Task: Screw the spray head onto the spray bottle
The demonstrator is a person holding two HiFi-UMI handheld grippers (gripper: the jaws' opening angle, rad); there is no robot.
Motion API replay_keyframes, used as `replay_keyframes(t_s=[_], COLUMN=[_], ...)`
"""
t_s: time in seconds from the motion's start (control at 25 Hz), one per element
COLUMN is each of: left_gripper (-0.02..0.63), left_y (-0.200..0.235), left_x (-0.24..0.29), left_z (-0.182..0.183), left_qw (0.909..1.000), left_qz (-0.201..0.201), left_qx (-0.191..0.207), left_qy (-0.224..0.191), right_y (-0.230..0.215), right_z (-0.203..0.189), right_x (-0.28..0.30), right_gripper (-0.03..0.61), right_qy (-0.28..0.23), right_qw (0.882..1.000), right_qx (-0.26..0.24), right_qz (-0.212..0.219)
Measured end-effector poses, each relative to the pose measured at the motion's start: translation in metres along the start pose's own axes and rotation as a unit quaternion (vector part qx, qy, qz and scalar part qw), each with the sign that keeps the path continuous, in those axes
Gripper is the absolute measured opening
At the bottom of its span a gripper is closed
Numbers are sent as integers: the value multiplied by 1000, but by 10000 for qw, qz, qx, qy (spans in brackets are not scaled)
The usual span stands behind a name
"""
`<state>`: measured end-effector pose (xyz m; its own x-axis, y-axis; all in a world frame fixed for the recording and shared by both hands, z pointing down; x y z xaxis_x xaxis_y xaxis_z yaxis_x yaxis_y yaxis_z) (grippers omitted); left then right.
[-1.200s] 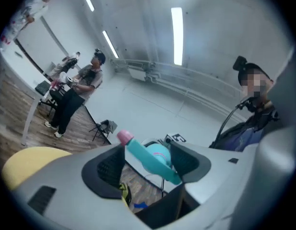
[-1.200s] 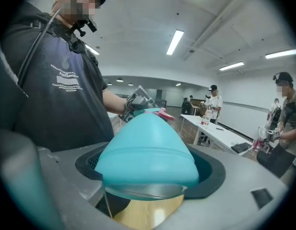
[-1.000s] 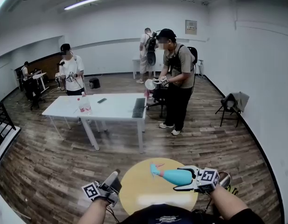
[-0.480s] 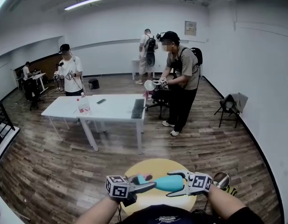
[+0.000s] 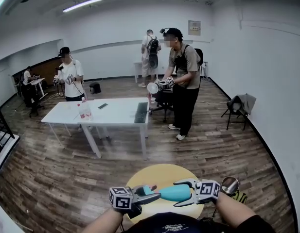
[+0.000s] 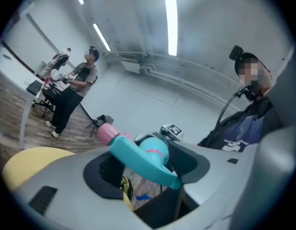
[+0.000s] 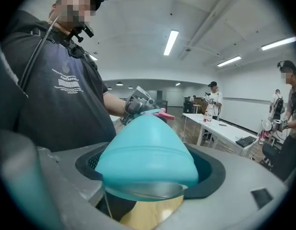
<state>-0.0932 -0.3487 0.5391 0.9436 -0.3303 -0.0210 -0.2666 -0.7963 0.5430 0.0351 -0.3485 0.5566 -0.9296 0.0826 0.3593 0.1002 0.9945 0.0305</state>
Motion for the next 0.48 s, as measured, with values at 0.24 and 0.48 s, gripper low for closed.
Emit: replay_keyframes(t_s=[0.24,0.48], left_gripper=[360,362], left_y=[53,37], left_x=[-153,-127], left_z=[20,19], left_qw=[9395,9673], left_qz=[1044,755], left_qx=[-1579,-1136], left_qy=[-2855,-2138], right_y=[-32,-28], right_z=[-15,-11], right_x=[-36,-18], right_gripper=[462,462], right_qy=[-521,-291], right_qw=[9941,9979], right_qx=[821,488], right_qz=[-482,-302])
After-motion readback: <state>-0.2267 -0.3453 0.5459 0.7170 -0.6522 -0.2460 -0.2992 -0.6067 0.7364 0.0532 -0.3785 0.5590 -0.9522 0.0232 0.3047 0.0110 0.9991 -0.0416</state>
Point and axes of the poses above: the fingertips, and each gripper's own axes: x forward along the fingers, y to its left, z out of its top, the point moved 4 cm from there along -x, backward along the fingers
